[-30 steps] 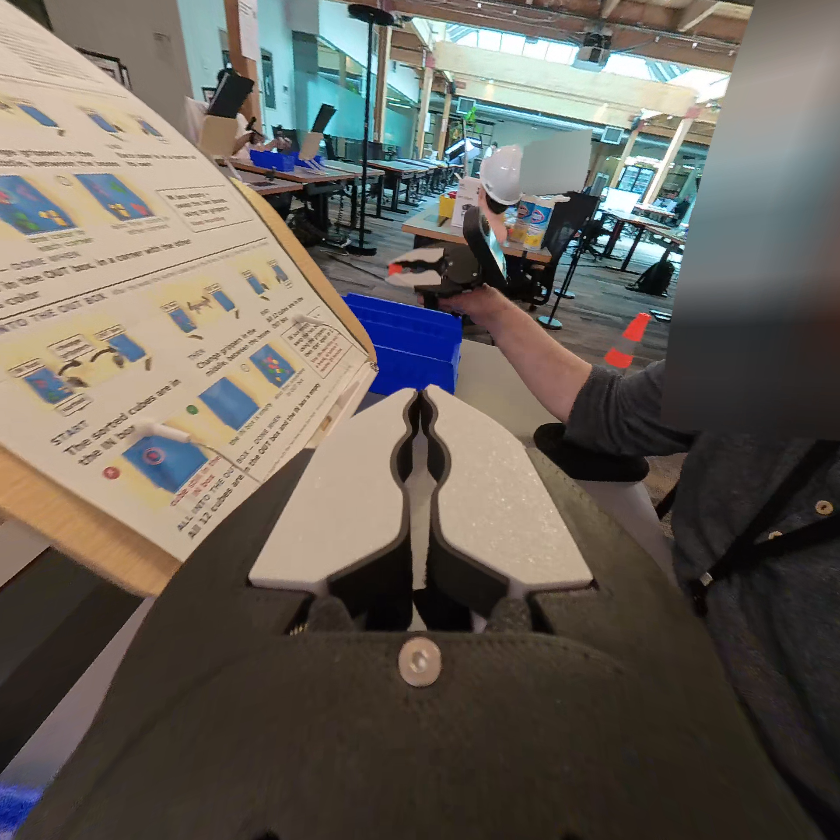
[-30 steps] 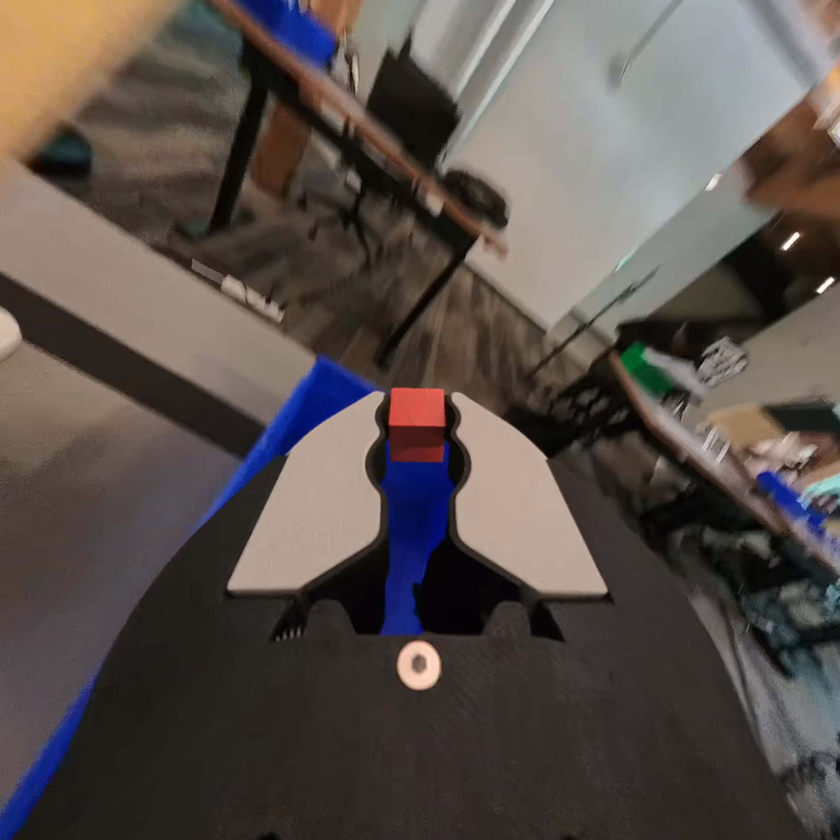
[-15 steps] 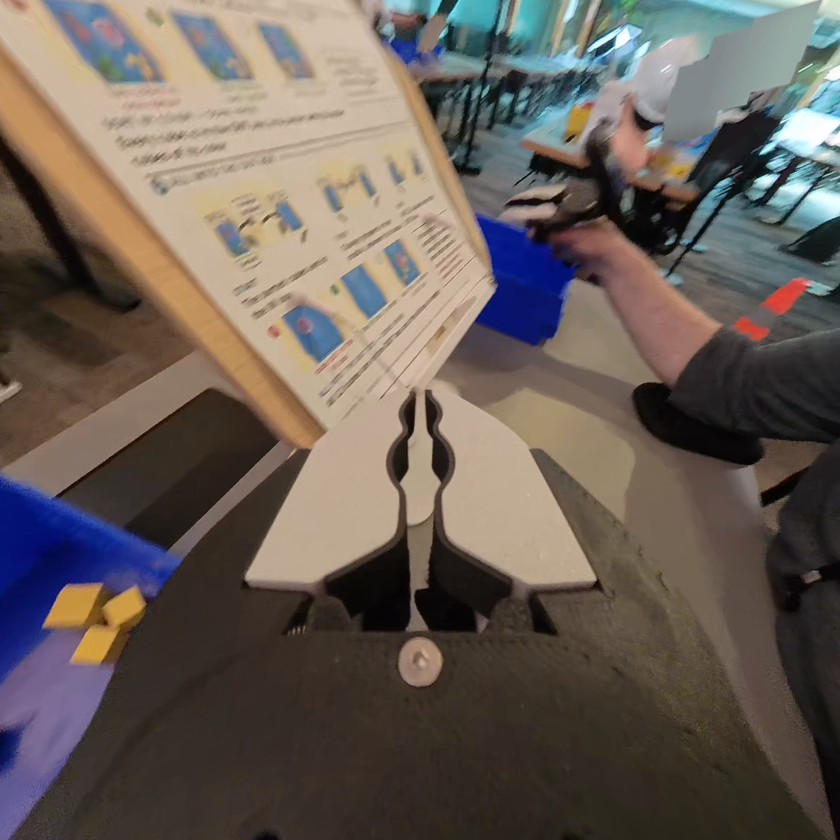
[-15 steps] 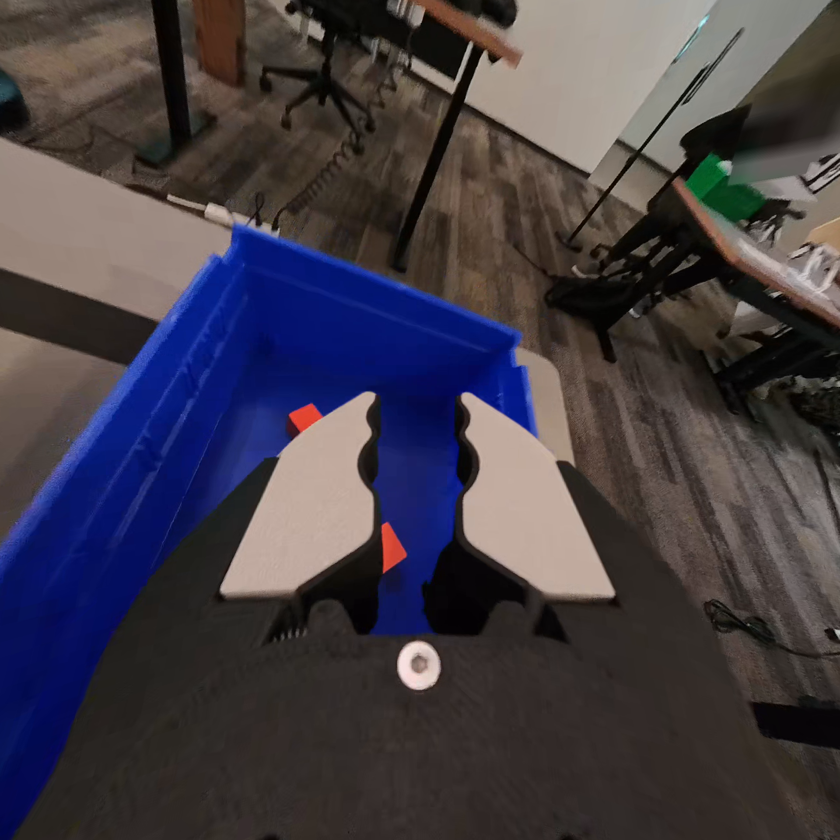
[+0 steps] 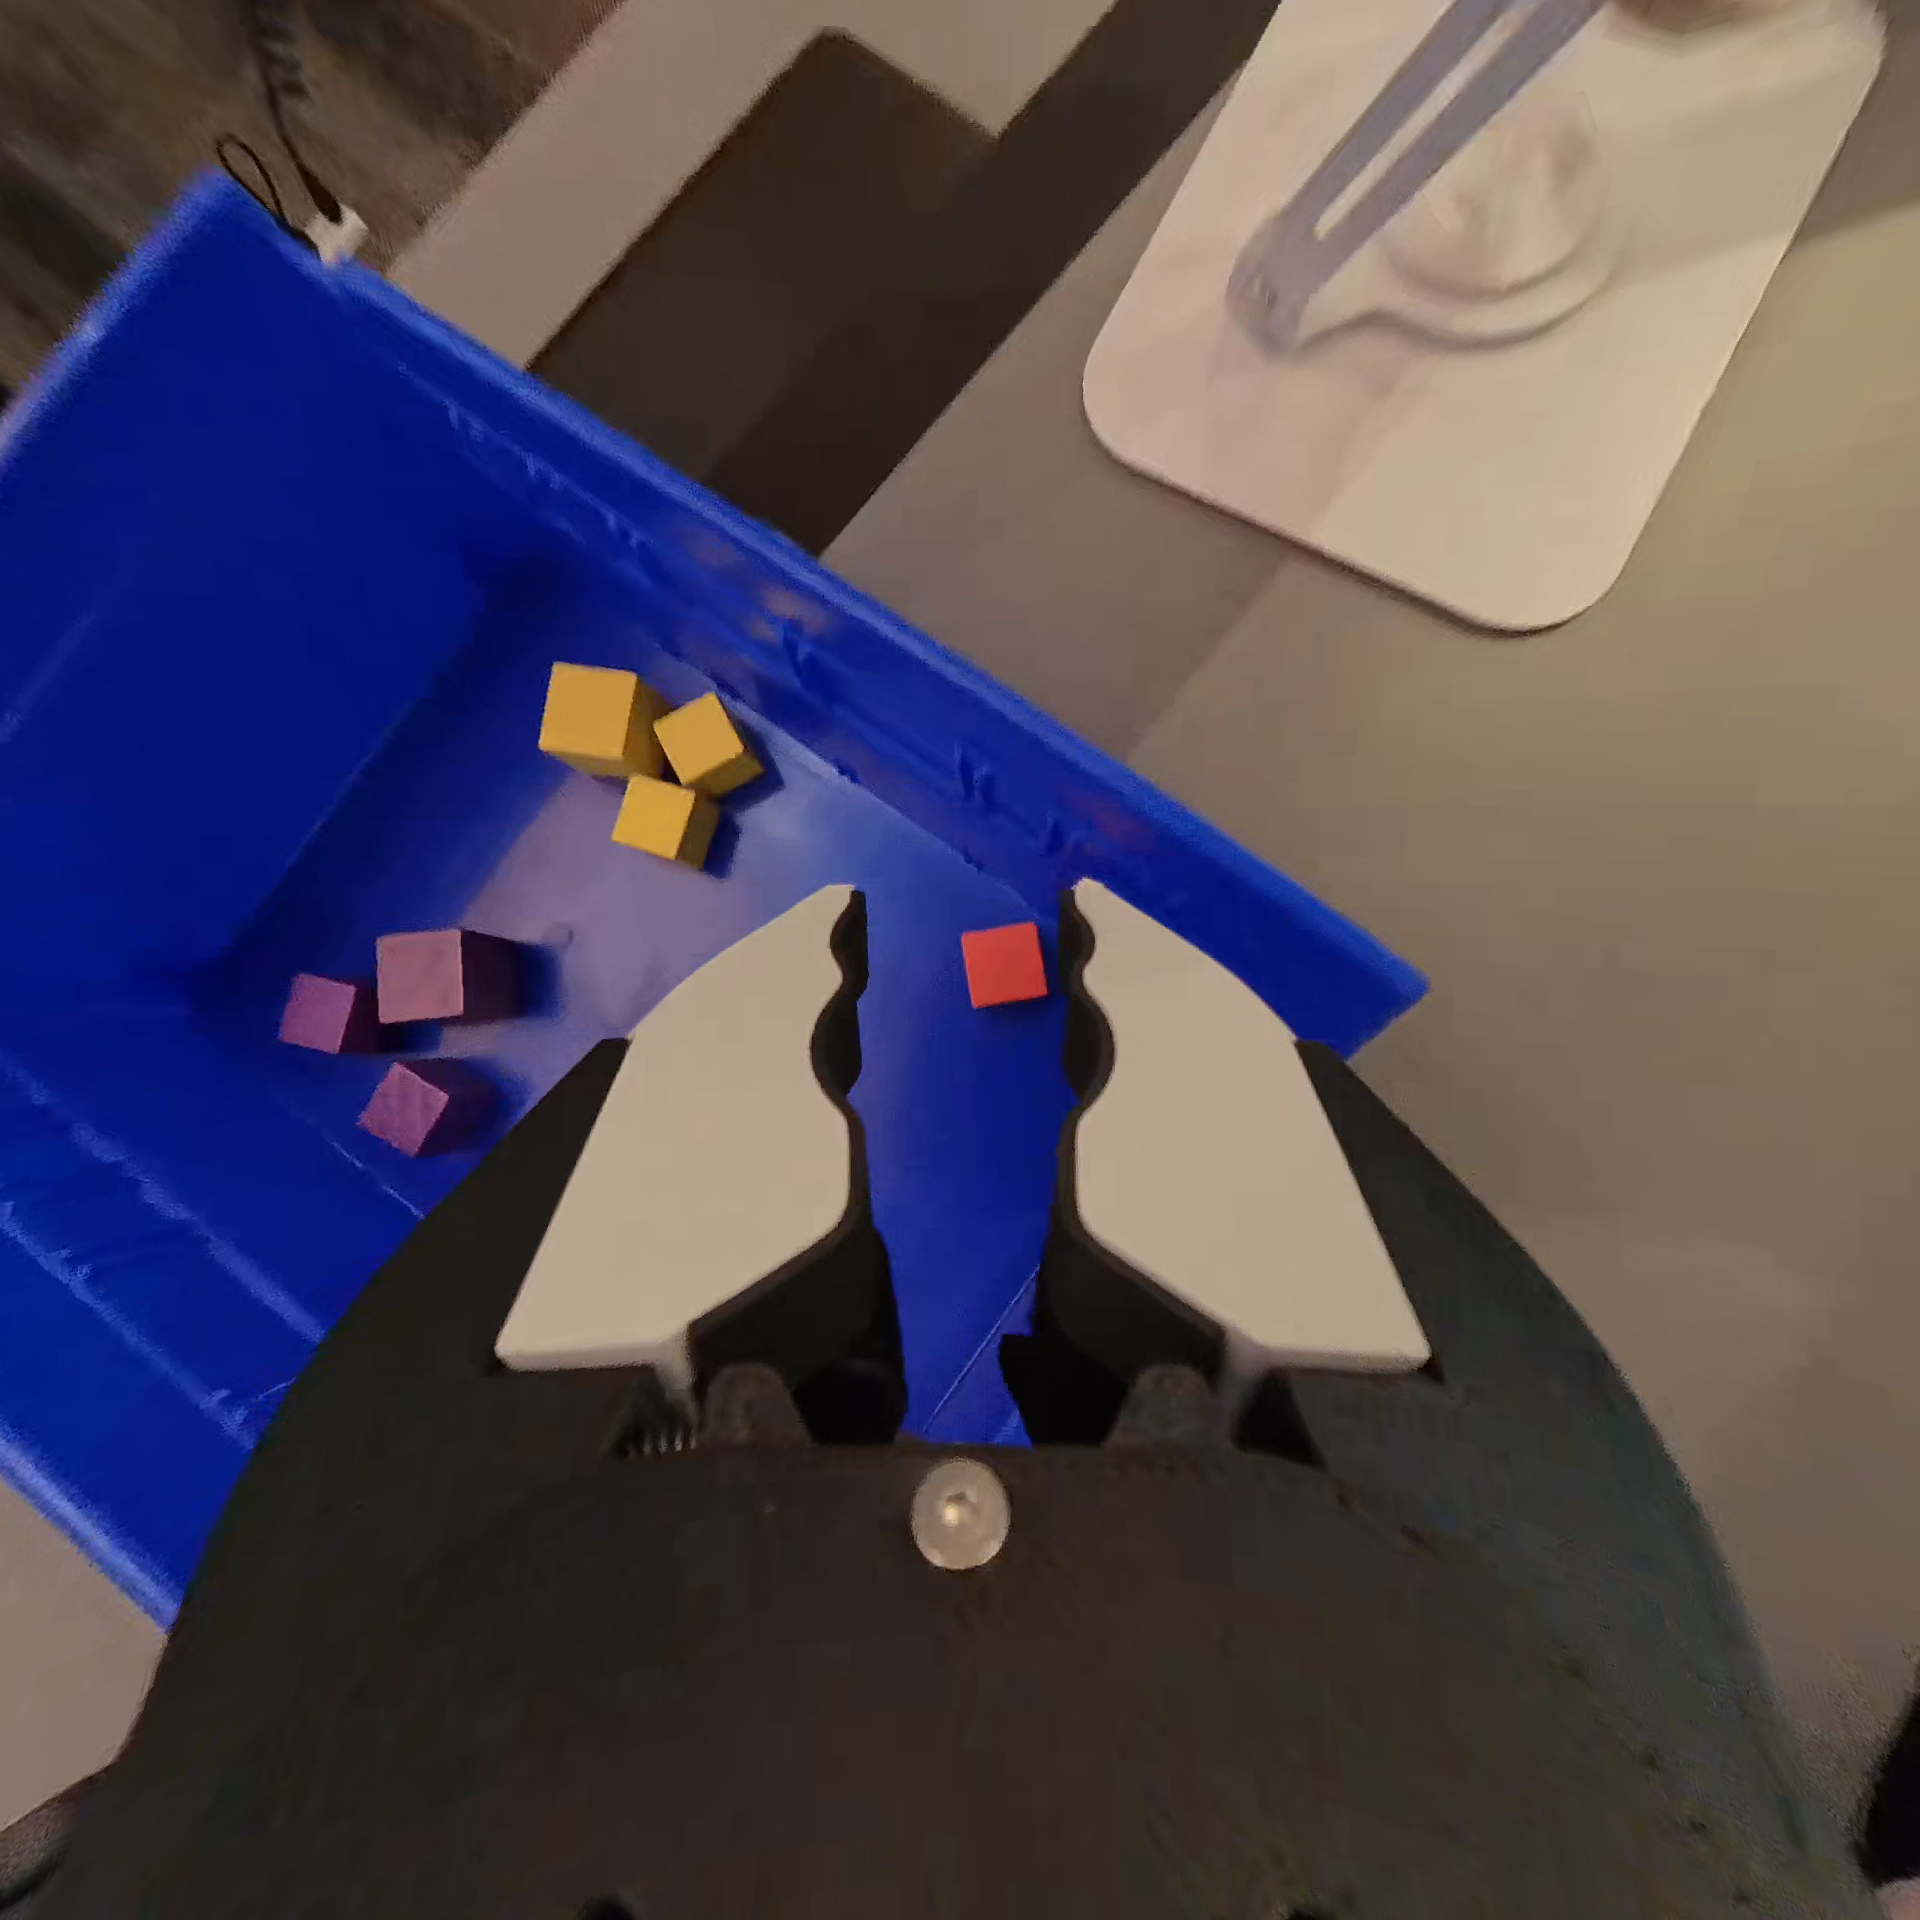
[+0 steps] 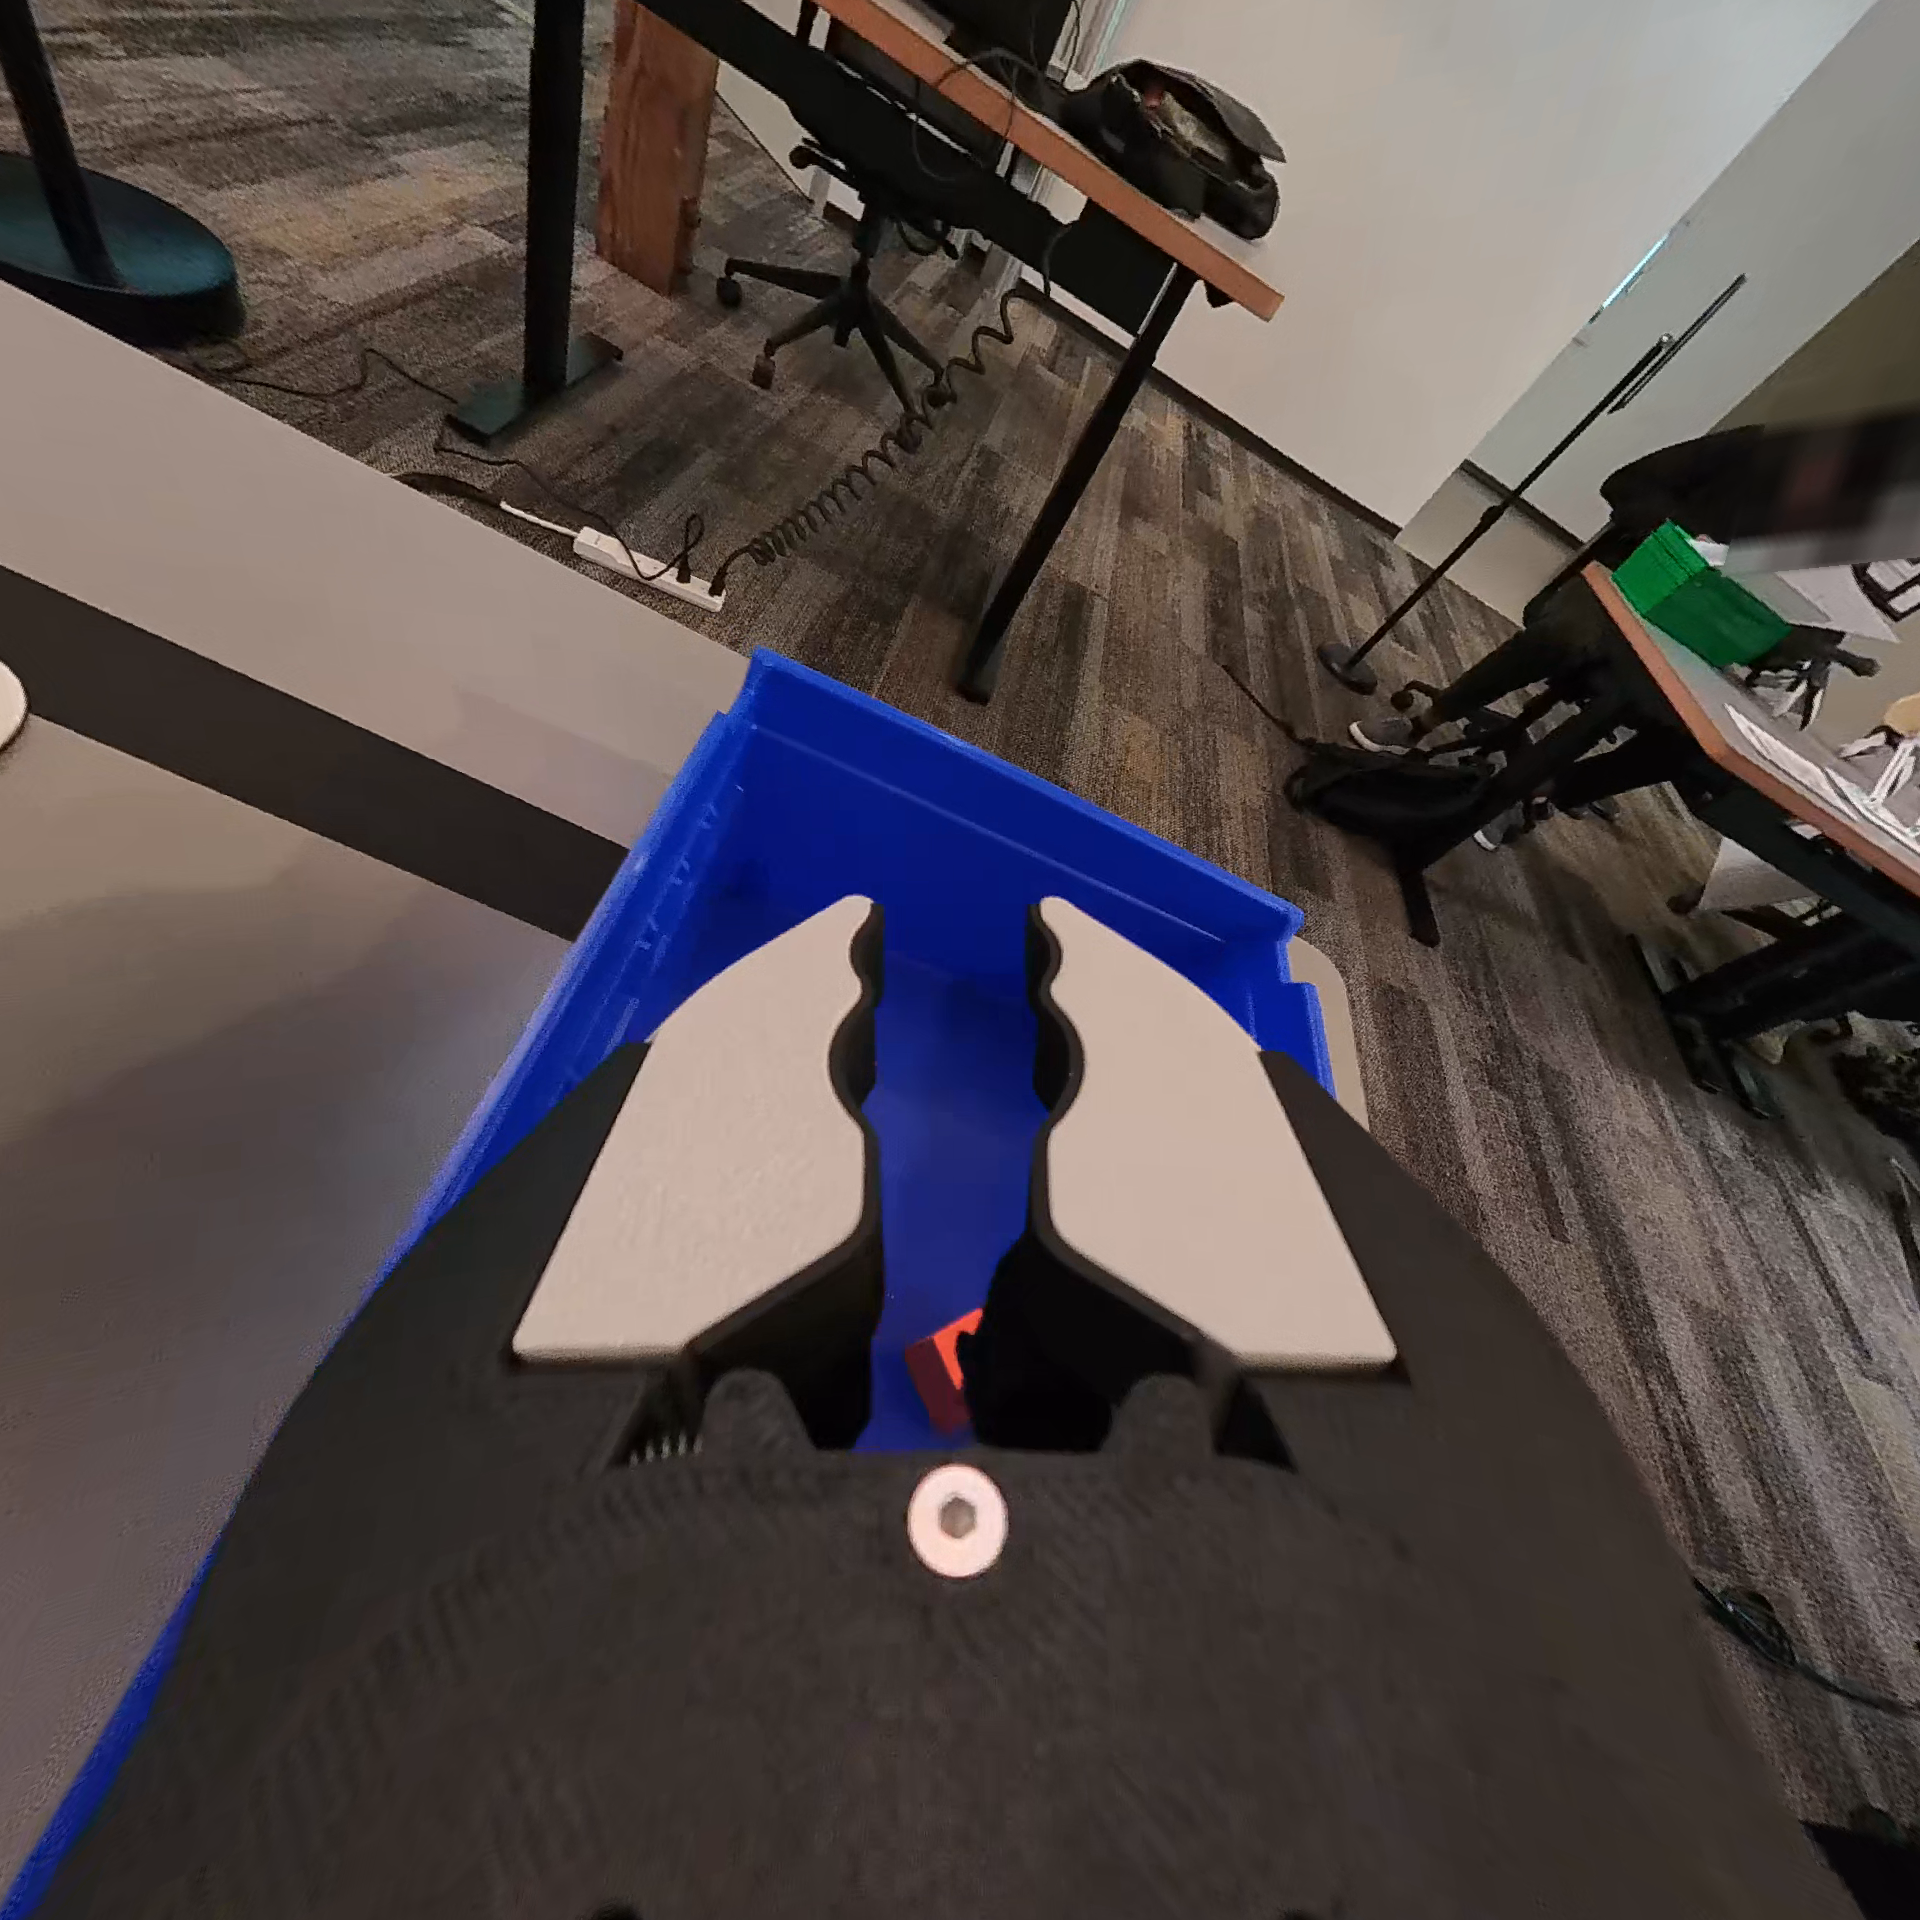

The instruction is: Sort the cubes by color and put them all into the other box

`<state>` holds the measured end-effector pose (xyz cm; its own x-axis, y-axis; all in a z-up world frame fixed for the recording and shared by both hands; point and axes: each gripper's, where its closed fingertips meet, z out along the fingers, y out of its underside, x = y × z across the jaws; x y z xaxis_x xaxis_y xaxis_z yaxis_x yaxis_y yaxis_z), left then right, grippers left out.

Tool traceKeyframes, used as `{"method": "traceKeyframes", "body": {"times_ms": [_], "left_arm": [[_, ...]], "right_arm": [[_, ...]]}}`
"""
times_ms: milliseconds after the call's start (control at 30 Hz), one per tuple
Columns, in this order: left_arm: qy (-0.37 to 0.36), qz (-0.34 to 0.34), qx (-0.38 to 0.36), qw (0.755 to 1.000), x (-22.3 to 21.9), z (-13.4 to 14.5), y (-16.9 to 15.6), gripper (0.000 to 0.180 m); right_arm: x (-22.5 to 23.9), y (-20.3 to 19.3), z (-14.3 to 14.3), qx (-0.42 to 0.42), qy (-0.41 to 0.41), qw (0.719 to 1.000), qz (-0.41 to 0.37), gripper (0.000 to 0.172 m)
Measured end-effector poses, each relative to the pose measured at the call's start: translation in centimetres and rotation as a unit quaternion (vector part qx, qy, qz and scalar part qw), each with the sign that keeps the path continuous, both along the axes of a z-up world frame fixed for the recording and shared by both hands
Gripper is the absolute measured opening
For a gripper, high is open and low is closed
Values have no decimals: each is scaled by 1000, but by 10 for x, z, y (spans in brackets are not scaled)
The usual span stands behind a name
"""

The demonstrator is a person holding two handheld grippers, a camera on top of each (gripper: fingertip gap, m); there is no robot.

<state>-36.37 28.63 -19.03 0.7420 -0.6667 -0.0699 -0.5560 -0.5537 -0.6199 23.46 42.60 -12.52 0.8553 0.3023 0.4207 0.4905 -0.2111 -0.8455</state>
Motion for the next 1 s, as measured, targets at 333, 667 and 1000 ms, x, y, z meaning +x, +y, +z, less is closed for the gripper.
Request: {"method": "traceKeyframes", "body": {"times_ms": [333,667,1000], "left_arm": [[23,13,-103,994,-10,-61,0,44],[48,-1,-159,986,-2,-93,-5,23],[34,31,-125,991,-13,-77,3,23]], "right_arm": [[-17,0,-8,-10,-11,1000,18,26],[-24,-1,-3,-2,-20,1000,24,25],[-33,-4,5,14,-40,999,29,25]]}}
